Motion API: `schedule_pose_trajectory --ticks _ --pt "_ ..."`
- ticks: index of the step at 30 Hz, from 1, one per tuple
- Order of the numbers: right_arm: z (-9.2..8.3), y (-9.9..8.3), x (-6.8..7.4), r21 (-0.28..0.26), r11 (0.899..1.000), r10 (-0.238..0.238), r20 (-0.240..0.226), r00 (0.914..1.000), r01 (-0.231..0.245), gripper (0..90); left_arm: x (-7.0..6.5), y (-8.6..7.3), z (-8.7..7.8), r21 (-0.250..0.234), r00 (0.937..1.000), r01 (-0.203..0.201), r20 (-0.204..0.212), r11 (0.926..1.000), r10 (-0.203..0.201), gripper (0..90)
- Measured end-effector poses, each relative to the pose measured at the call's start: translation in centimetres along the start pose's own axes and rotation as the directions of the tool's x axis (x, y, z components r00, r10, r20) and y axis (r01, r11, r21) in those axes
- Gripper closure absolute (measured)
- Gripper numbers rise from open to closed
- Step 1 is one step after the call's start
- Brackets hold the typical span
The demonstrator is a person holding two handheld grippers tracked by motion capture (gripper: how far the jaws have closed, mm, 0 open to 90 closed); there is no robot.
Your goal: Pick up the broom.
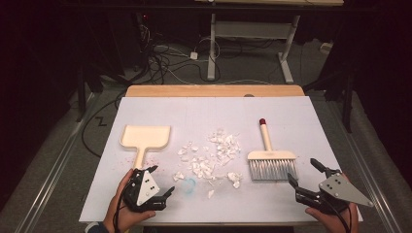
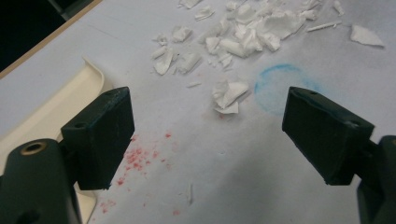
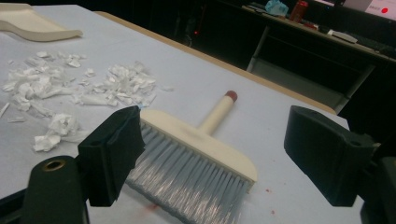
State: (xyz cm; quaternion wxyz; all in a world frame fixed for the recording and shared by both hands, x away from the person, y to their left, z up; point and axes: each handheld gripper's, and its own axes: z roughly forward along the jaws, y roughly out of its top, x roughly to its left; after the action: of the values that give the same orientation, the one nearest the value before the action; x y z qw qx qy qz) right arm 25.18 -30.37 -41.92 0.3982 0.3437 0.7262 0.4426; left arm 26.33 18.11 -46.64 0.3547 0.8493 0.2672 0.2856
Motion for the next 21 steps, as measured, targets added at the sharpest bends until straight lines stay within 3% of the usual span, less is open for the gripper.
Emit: schedule_pose_trajectory --ticks 6,10,15,17,19,21 --pt "0.4 -0.4 -0.4 0.033 0.999 0.029 0.001 0.9996 -0.029 20.0 -0.2 0.0 0.0 0.004 1.0 -0.006 0.003 1.0 0.006 15.7" --pt "1.1 -0.2 -0.4 0.061 0.998 0.02 0.006 0.9998 -0.02 20.0 -0.5 0.0 0.1 0.017 0.9998 -0.018 0.005 0.9997 0.018 15.7" --pt "2.4 0.2 -0.8 0.116 0.993 0.038 -0.02 0.9991 -0.035 18.9 -0.8 0.0 0.1 0.028 0.9997 -0.023 0.007 0.9993 0.023 15.7" --pt "3.2 0.6 -1.0 0.132 0.991 0.034 -0.011 0.9994 -0.032 19.0 -0.8 0.0 0.3 0.038 0.9996 -0.027 0.012 0.9989 0.027 15.7" --pt "4.4 1.2 -1.3 0.167 0.985 0.021 0.047 0.9987 -0.028 19.7 -0.7 0.0 0.5 0.037 0.9996 -0.021 0.017 0.9991 0.02 15.7" --pt "5.5 1.6 -1.6 0.191 0.981 0.035 0.063 0.9974 -0.047 19.7 -0.6 0.1 0.5 0.04 0.9996 -0.021 0.018 0.999 0.02 15.7"
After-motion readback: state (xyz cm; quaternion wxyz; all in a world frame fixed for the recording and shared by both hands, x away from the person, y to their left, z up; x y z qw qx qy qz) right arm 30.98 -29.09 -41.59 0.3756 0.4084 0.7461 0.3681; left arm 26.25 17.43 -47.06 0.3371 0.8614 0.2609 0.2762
